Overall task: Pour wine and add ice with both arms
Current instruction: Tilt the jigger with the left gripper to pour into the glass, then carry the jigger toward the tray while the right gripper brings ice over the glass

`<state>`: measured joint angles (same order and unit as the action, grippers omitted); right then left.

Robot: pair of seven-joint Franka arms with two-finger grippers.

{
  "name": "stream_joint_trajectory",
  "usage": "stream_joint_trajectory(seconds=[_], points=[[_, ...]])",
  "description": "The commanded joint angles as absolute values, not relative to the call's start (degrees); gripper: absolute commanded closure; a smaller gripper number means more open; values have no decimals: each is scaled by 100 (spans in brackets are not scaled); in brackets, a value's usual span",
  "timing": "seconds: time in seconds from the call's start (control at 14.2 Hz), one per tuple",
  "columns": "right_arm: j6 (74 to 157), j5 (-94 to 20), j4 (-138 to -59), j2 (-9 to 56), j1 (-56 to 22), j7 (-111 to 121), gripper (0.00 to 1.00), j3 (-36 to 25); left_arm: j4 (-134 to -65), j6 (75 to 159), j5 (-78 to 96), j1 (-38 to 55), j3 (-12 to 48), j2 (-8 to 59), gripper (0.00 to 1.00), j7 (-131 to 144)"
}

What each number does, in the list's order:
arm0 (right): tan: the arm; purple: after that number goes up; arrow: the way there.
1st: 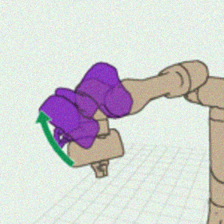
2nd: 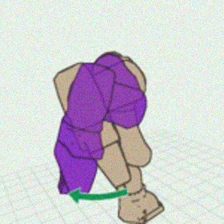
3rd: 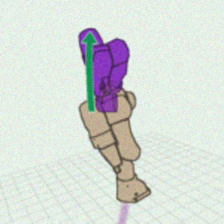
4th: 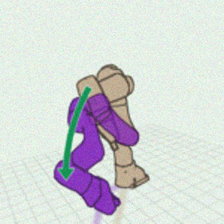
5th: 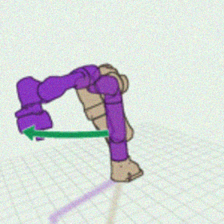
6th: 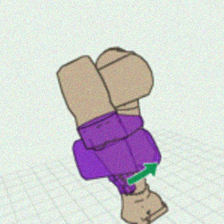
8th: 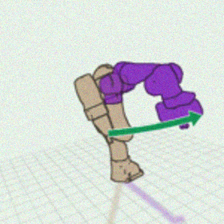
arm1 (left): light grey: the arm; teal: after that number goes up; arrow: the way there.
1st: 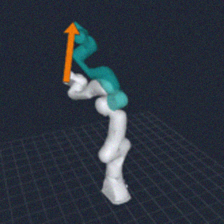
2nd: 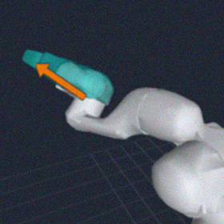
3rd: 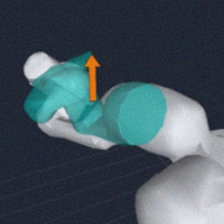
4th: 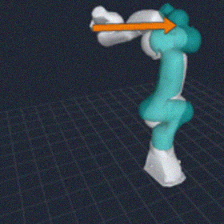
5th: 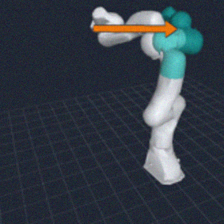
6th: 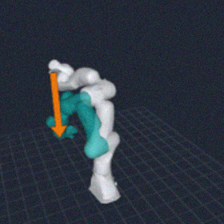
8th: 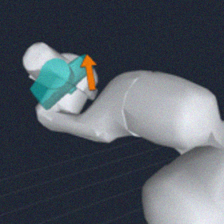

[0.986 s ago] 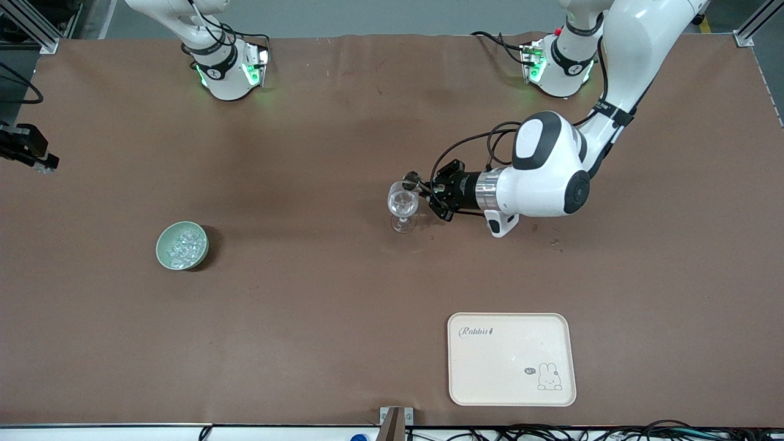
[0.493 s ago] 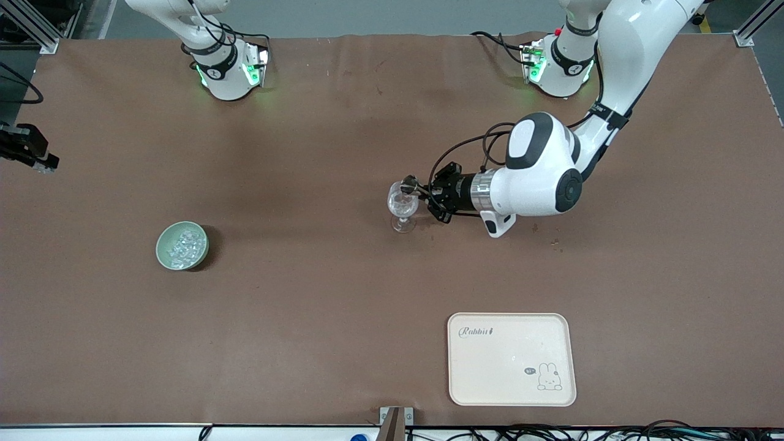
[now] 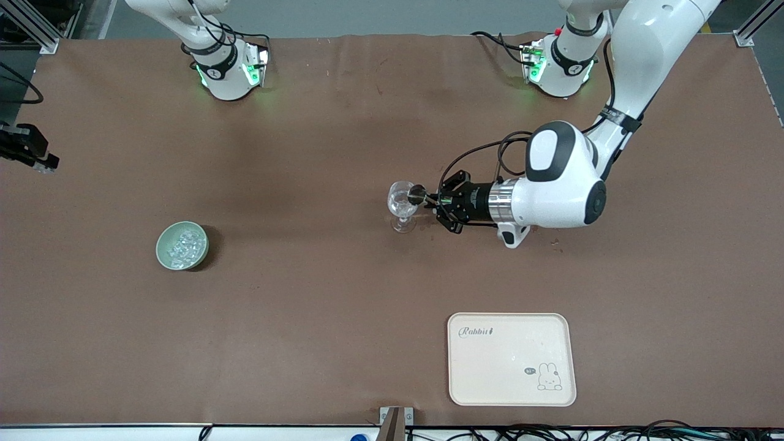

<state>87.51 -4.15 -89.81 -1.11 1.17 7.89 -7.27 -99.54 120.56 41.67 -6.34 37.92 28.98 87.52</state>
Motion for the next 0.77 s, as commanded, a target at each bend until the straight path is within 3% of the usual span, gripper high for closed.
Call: stream_joint_trajectory(seconds=[0.0,0.35,0.7], points=[[8789,-369,-9070,-193,141,747,94,-677,-9642,11541,4674,-1053,3841,3032,99,8237],[8964,-422,-9079,-132,-236,380,94,-642,-8651,11382,5132,-1625,3841,3909,99,7858],[9368,-457,-9026,192,-1412,-1445,95,-642,-8060,11382,5431,-2064,3823,4534,99,7498]])
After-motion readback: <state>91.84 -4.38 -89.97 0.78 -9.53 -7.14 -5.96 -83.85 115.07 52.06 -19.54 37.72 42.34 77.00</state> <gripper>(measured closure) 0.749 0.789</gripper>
